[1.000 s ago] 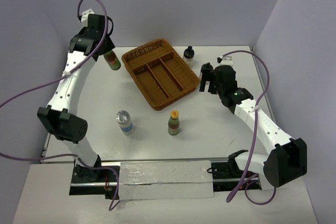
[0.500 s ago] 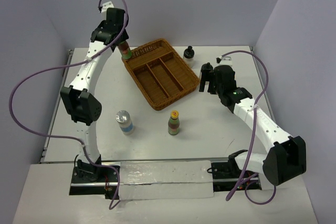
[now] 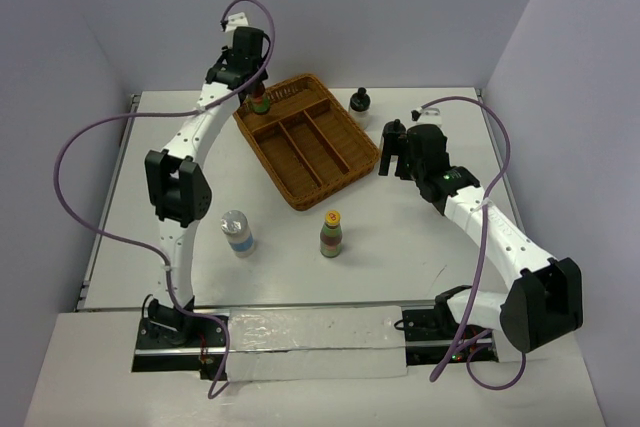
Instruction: Organize the condiment bottles
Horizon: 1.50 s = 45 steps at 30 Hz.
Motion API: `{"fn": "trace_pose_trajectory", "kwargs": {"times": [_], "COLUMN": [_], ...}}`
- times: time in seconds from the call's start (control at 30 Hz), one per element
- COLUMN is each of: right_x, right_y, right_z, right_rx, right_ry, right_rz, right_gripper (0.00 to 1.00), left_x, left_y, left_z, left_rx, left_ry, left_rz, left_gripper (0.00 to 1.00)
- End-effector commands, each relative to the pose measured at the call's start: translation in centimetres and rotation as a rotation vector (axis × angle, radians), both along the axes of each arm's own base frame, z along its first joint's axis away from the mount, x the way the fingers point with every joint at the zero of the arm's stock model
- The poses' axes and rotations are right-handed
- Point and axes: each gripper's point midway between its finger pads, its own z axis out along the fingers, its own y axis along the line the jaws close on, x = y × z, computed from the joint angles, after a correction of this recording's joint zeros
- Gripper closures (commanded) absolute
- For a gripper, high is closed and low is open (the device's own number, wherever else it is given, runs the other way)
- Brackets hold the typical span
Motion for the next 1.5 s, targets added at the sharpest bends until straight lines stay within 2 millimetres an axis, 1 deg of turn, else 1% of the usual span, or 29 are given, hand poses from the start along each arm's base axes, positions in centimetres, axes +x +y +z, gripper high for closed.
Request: {"fn": "trace_pose_trajectory", "kwargs": {"times": [0.0,0.17,0.3,0.4,0.5,0.53,0.67,0.77,0.8,0.87,0.97,1.1,1.17,1.27,1.3,1.33,1.37,1.4,1.43,1.47], "right_x": [0.4,0.4,0.3,0.3,0.3,0.2,0.1,0.0,0.0,0.0,-0.1,-0.2,-0.1,-0.1,-0.1,-0.1,-0.1,-0.1,-0.1,-0.1], "right_y": [0.3,0.3,0.4,0.3,0.3,0.3,0.4,0.3,0.3,0.2,0.1,0.1,0.1,0.2,0.2,0.2,0.3,0.3,0.2,0.2], "right_z": [0.3,0.2,0.0,0.0,0.1,0.0,0.0,-0.2,-0.2,-0.3,-0.5,-0.6,-0.9,-0.9,-0.9,-0.9,-0.9,-1.0,-0.9,-0.8], "right_rx": [0.005,0.005,0.006,0.003,0.005,0.004,0.005,0.002,0.001,-0.002,-0.006,-0.008,-0.010,-0.007,-0.005,-0.005,-0.005,-0.004,-0.005,-0.004], "right_ry": [-0.019,-0.018,-0.014,-0.012,-0.013,-0.010,-0.009,-0.003,-0.001,0.001,0.007,0.010,0.016,0.017,0.016,0.016,0.017,0.018,0.016,0.014], "right_rz": [0.005,0.006,0.010,0.007,0.008,0.009,0.012,0.010,0.009,0.005,0.004,0.003,0.002,0.008,0.009,0.009,0.010,0.010,0.009,0.009], "right_gripper": [0.00,0.00,0.00,0.00,0.00,0.00,0.00,0.00,0.00,0.00,0.00,0.00,0.00,0.00,0.00,0.00,0.00,0.00,0.00,0.00], "left_x": [2.6,3.5,3.6,3.6,3.7,3.9,4.5,5.0,5.1,5.8,6.3,6.4,6.3,6.0,5.9,5.9,5.8,5.7,5.6,5.6], "left_y": [-1.6,-1.6,-2.3,-3.1,-4.1,-4.5,-6.7,-7.7,-8.0,-8.7,-9.3,-9.8,-9.9,-9.9,-9.9,-9.9,-10.0,-10.0,-10.1,-10.1], "left_z": [6.8,3.4,1.8,2.1,3.5,3.5,5.2,4.5,4.8,3.1,1.7,0.0,-1.1,-2.1,-1.7,-2.0,-1.9,-1.7,-1.4,-1.3], "left_rx": [-0.038,-0.010,-0.003,0.005,0.011,0.013,0.017,0.027,0.022,0.019,0.010,0.010,0.026,0.045,0.045,0.047,0.043,0.040,0.035,0.032], "left_ry": [-0.260,-0.222,-0.210,-0.230,-0.274,-0.281,-0.350,-0.363,-0.374,-0.369,-0.363,-0.338,-0.319,-0.302,-0.307,-0.301,-0.303,-0.305,-0.309,-0.309], "left_rz": [0.021,0.040,0.029,0.021,0.010,0.005,-0.035,-0.052,-0.058,-0.073,-0.083,-0.088,-0.089,-0.081,-0.079,-0.081,-0.087,-0.091,-0.093,-0.097], "left_gripper": [0.90,0.90,0.90,0.90,0.90,0.90,0.90,0.90,0.90,0.90,0.90,0.90,0.90,0.90,0.90,0.89,0.76,0.66,0.61,0.51]}}
